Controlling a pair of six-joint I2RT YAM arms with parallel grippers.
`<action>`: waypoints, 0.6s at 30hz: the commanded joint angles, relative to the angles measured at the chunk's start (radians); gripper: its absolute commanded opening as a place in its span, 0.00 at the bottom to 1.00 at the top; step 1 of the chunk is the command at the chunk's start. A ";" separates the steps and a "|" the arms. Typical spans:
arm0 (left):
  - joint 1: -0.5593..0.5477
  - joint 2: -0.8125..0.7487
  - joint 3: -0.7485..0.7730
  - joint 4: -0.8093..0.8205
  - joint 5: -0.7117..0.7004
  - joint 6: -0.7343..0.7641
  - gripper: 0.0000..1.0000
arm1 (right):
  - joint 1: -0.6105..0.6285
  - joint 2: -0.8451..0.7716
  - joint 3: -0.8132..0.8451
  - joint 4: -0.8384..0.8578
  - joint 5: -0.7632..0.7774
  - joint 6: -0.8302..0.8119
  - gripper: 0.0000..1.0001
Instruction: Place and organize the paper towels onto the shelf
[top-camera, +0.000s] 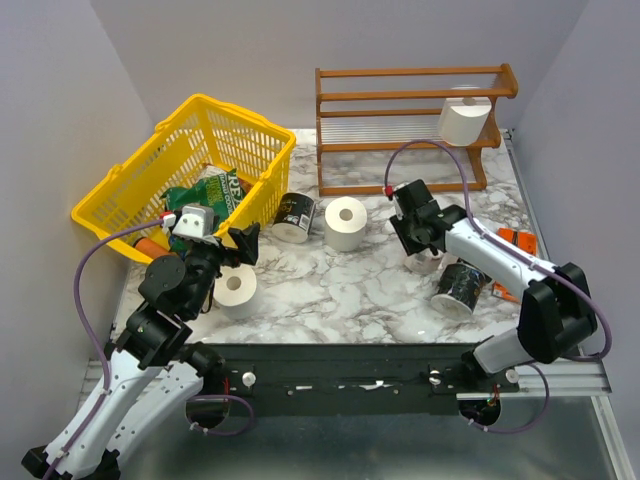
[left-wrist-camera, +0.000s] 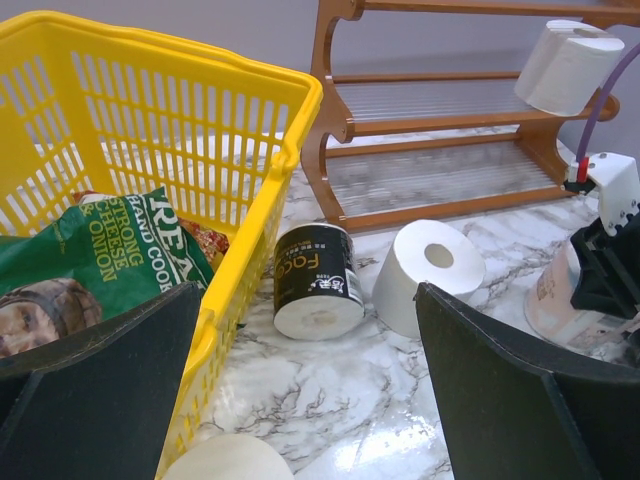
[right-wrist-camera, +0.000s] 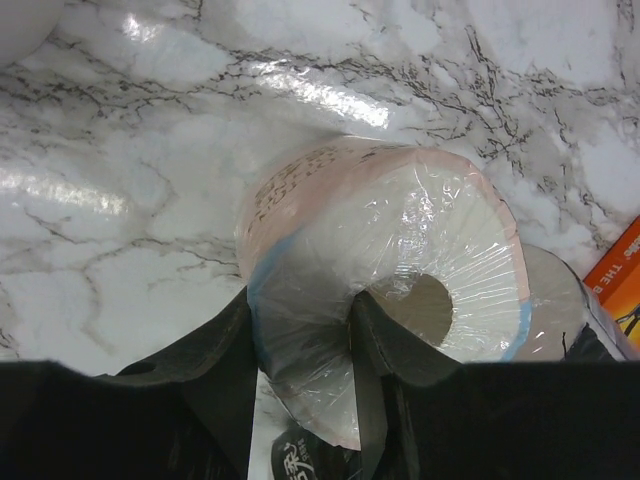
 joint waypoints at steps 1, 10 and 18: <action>-0.006 -0.011 -0.017 0.009 -0.032 0.003 0.99 | -0.001 -0.087 -0.025 0.019 -0.114 -0.208 0.39; -0.006 -0.008 -0.014 0.010 -0.034 0.005 0.99 | 0.000 -0.186 0.248 -0.117 -0.202 -0.469 0.42; -0.006 -0.016 -0.015 0.010 -0.035 0.005 0.99 | 0.000 -0.083 0.566 -0.110 -0.118 -0.660 0.41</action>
